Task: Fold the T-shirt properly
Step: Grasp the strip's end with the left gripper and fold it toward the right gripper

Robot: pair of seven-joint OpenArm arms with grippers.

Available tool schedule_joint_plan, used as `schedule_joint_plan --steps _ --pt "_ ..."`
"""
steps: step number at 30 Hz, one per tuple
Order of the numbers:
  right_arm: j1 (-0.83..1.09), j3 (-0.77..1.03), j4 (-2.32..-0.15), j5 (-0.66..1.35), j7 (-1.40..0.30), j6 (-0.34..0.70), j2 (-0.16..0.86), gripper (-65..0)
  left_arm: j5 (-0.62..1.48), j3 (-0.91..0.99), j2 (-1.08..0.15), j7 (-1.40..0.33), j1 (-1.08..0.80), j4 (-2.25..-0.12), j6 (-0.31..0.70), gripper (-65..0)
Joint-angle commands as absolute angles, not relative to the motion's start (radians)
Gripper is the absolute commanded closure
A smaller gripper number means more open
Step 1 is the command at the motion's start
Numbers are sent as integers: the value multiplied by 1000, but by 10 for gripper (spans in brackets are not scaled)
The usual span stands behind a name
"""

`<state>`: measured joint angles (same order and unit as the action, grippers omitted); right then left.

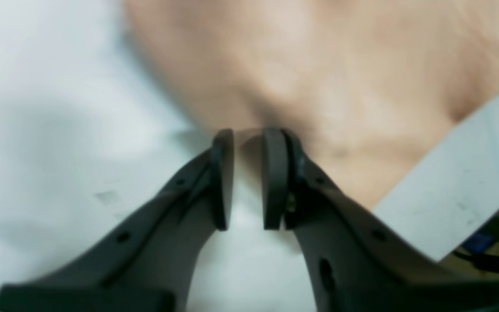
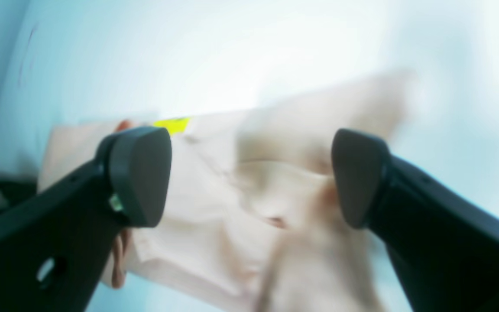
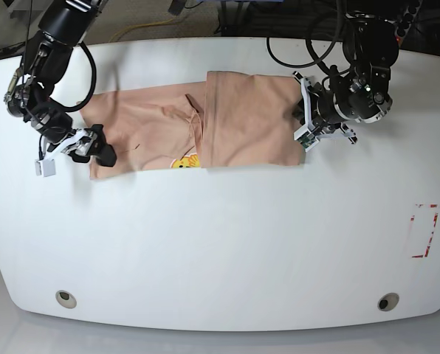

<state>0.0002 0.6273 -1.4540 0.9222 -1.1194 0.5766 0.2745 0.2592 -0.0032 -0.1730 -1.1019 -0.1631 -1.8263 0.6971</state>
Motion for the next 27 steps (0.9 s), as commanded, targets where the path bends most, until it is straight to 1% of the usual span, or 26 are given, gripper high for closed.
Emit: schedule_joint_plan --steps 1,4,9,15,18,21,23,25,27 --pt "-21 657 -1363 977 -1104 578 335 -556 265 1 -179 -1081 -153 -1804 698 -90" --pt "-33 662 -1257 983 -1101 579 366 -556 265 1 -179 -1079 -150 -1785 698 -90" --pt "-22 657 -1211 981 -1096 584 361 -556 266 1 -179 -1078 -145 -1784 698 -90" --pt "5 585 -1245 983 -1096 582 308 -549 269 2 -179 -1078 -114 -1819 698 -90" --pt "7 550 -1285 981 -1096 576 257 -547 269 2 -176 -1079 -110 -1824 698 -90" --pt "7 539 -1294 980 -1096 575 237 -536 269 2 -174 -1084 -93 -1836 698 -90" --pt "4 539 -1294 980 -1089 575 222 -487 268 2 -174 -1084 -91 -1859 698 -90" --pt "4 539 -1297 980 -1063 575 220 -376 268 4 -177 -1084 -91 -1886 698 -90" --pt "1 539 -1294 980 -1053 575 222 -236 266 28 -177 -1084 -96 -1896 698 -90"
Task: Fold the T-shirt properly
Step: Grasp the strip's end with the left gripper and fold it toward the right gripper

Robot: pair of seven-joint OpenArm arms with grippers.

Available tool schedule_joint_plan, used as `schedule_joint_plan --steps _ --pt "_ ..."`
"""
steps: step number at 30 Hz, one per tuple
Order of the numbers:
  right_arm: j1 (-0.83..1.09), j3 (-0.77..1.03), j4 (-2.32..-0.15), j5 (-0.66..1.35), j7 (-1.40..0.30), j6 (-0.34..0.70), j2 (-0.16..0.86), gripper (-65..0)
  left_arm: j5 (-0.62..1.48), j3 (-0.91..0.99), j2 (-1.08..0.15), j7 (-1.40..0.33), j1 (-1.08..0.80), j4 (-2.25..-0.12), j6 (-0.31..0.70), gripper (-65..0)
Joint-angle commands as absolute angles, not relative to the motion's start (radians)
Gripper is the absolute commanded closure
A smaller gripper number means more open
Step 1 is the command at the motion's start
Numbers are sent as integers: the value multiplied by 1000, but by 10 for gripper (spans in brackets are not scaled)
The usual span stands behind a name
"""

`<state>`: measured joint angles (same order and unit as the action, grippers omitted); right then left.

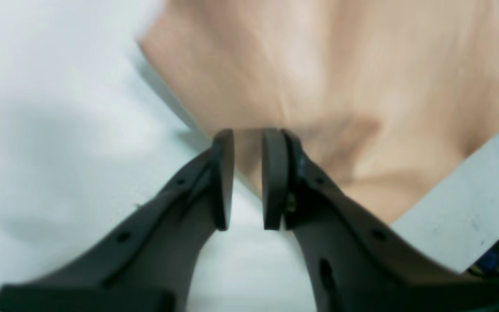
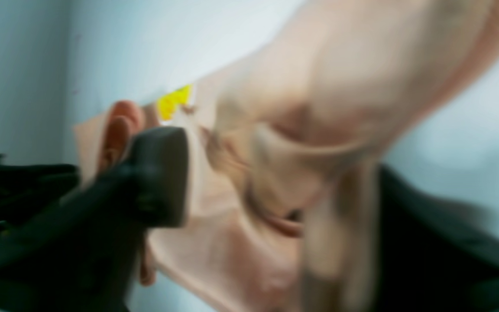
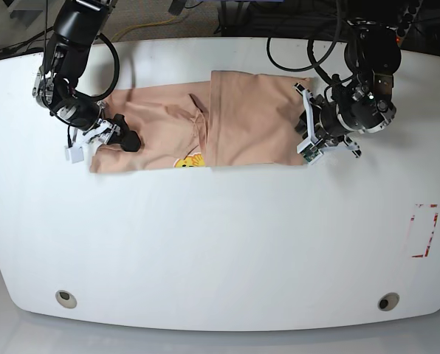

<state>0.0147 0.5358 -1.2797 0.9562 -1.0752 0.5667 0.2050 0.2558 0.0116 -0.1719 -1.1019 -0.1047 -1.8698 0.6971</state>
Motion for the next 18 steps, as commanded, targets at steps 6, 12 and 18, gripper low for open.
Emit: schedule_joint_plan --steps 6,12,18 --pt "-1 538 -1317 949 -1053 575 248 0 263 140 -173 -1084 -114 -1854 698 -92" --pt "33 532 -1463 883 -1055 575 255 0 265 150 -173 -1069 -113 -1767 698 -92" --pt "81 530 -1618 883 -1093 575 257 0 263 148 -171 -987 -117 -1684 698 -92"
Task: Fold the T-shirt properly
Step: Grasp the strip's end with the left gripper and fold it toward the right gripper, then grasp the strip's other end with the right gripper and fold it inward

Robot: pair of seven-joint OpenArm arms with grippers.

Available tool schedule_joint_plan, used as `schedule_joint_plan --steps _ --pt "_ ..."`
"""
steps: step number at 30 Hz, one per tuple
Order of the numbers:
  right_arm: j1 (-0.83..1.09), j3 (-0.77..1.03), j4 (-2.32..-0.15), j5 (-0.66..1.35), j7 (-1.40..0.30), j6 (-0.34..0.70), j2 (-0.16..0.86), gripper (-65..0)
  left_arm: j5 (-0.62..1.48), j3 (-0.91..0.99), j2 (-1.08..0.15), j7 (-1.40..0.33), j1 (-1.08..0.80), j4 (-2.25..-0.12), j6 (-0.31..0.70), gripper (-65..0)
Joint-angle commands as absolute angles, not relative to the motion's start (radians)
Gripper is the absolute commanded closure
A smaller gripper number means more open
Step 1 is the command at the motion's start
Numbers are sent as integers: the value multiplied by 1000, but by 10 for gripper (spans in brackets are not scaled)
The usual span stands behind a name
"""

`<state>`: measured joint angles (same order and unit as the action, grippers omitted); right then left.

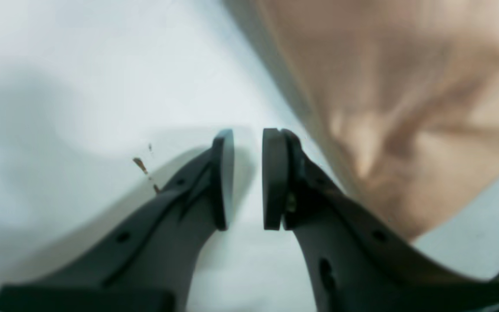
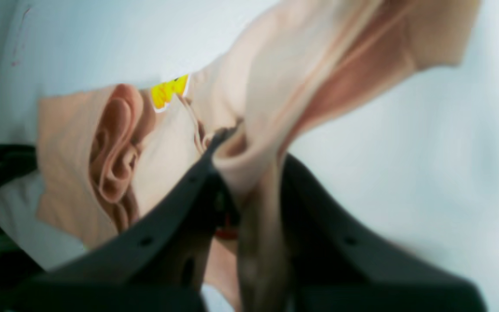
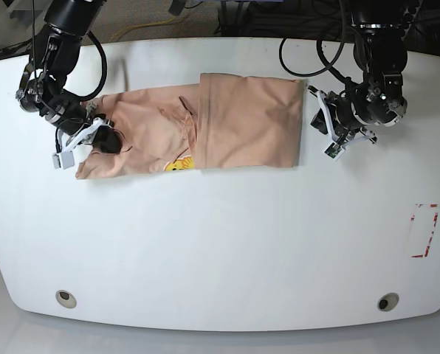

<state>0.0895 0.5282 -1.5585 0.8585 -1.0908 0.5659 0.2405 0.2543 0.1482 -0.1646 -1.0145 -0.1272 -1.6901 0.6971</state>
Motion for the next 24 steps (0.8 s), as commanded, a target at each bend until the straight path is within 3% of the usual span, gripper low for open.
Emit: schedule_joint_plan --steps 1,13,24 --pt "82 530 -1641 883 -1107 575 257 0 263 148 -170 -983 -116 -1670 698 -92" --pt "147 437 -1962 886 -1187 575 157 0 265 145 -93 -980 -111 -1607 698 -92" --pt "162 265 -1968 880 -1179 575 -15 0 265 143 -65 -984 -114 -1607 698 -93"
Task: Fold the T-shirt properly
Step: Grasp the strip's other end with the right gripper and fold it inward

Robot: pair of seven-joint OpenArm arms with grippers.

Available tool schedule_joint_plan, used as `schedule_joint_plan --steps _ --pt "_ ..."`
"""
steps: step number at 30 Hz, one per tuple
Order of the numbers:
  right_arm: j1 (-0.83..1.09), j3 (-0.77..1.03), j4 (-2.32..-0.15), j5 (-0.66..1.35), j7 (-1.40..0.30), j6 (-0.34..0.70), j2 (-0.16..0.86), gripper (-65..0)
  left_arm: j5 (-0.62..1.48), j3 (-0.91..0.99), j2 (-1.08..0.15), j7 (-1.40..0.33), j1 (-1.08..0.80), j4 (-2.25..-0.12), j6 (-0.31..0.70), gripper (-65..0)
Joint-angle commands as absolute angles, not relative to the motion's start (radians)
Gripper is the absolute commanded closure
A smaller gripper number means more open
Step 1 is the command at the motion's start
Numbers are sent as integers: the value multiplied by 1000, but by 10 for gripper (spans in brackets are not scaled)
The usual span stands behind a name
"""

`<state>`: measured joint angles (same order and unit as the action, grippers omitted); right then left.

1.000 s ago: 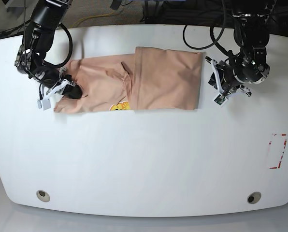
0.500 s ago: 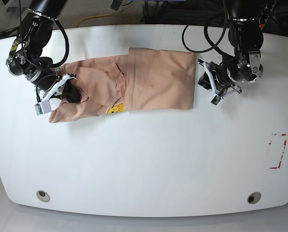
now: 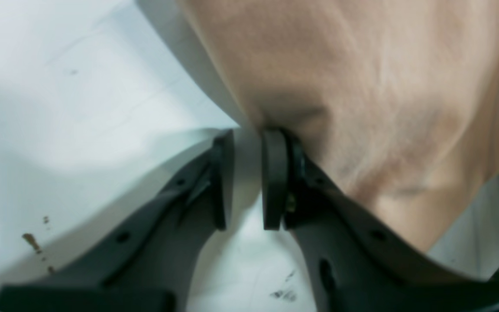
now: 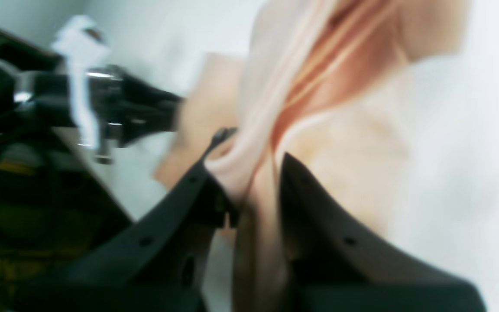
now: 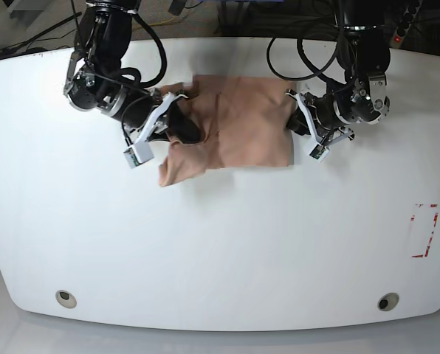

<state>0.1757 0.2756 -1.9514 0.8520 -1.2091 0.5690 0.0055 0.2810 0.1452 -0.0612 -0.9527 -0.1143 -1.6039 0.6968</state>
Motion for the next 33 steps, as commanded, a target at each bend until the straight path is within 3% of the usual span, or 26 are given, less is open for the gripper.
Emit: schedule_joint_plan --steps 1,8,15,19,33 --pt "159 255 -1966 869 -1173 575 -28 0 265 143 -65 -984 -114 -1607 698 -93" --pt "124 196 -1968 667 -1133 575 -54 0 265 143 -65 -983 -117 -1607 698 -93" --pt "110 156 -1968 650 -1133 575 -56 0 266 143 -65 -981 -119 -1607 698 -93" --pt "113 113 -1968 648 -1130 575 -58 -52 266 143 -65 -981 -119 -1607 698 -93" --pt "71 44 -1874 559 -1069 573 -77 -75 269 143 -65 -980 -125 -1606 698 -93"
